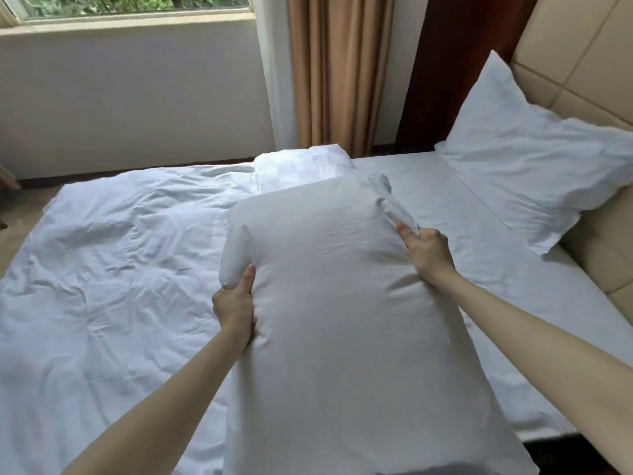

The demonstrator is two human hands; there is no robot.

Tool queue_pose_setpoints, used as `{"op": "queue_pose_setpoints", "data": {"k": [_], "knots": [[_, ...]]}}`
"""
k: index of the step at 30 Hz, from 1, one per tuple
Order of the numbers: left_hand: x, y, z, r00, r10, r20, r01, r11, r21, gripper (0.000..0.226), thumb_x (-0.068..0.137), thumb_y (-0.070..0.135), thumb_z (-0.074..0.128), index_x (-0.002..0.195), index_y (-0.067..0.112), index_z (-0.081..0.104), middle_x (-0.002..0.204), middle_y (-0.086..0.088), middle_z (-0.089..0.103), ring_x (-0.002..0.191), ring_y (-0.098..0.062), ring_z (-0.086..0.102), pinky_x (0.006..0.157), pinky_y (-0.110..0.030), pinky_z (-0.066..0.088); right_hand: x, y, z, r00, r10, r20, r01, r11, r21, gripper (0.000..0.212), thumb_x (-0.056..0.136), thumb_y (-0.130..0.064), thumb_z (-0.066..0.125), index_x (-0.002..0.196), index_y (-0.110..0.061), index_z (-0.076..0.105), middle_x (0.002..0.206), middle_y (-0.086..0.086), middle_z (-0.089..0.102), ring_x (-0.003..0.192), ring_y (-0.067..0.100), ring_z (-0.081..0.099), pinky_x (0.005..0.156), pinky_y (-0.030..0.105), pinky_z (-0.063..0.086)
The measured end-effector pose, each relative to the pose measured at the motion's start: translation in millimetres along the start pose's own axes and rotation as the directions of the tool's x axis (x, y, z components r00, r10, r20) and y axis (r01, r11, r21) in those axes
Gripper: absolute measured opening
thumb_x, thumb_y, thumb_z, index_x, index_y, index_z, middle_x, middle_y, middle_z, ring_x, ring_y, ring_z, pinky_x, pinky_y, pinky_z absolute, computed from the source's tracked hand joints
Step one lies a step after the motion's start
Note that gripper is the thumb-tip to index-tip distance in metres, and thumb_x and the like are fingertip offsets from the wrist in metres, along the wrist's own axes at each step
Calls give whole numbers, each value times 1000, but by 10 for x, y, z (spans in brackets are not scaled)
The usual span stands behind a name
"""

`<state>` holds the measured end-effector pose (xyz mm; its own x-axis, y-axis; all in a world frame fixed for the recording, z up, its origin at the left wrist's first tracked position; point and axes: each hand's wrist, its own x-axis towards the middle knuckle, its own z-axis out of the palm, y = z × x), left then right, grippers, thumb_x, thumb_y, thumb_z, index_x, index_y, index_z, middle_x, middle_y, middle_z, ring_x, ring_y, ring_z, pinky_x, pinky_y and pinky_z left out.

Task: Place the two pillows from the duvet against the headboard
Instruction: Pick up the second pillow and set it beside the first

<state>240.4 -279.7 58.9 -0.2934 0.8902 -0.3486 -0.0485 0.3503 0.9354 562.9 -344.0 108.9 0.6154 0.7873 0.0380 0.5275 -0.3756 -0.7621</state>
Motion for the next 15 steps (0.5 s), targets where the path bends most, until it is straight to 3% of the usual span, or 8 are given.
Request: {"op": "queue_pose_setpoints", "data": {"k": [7, 11, 15], "knots": [[-205, 41, 218, 1000, 4, 7, -4, 999, 46, 51, 63, 53, 78, 92, 11, 69, 87, -1, 71, 82, -21, 65, 81, -33, 52, -11, 169, -293, 999, 29, -15, -29, 1000, -6, 57, 89, -55, 49, 50, -16, 36, 54, 2, 44, 62, 27, 48, 57, 33, 33], [-108, 34, 168, 999, -5, 39, 3, 999, 50, 41, 63, 52, 78, 79, 16, 66, 80, 4, 69, 83, -21, 66, 74, -29, 48, -65, 134, -218, 1000, 22, -21, -22, 1000, -13, 56, 89, -56, 49, 49, -18, 34, 55, 3, 43, 63, 26, 46, 59, 34, 34], [-16, 70, 139, 997, -67, 43, 65, 997, 30, 58, 63, 54, 77, 96, 8, 67, 90, -3, 70, 89, -24, 65, 80, -32, 49, -4, -2, -165, 1000, -15, -7, 15, 1000, -14, 54, 89, -54, 48, 49, -20, 37, 54, -2, 44, 65, 26, 47, 61, 35, 36]]}}
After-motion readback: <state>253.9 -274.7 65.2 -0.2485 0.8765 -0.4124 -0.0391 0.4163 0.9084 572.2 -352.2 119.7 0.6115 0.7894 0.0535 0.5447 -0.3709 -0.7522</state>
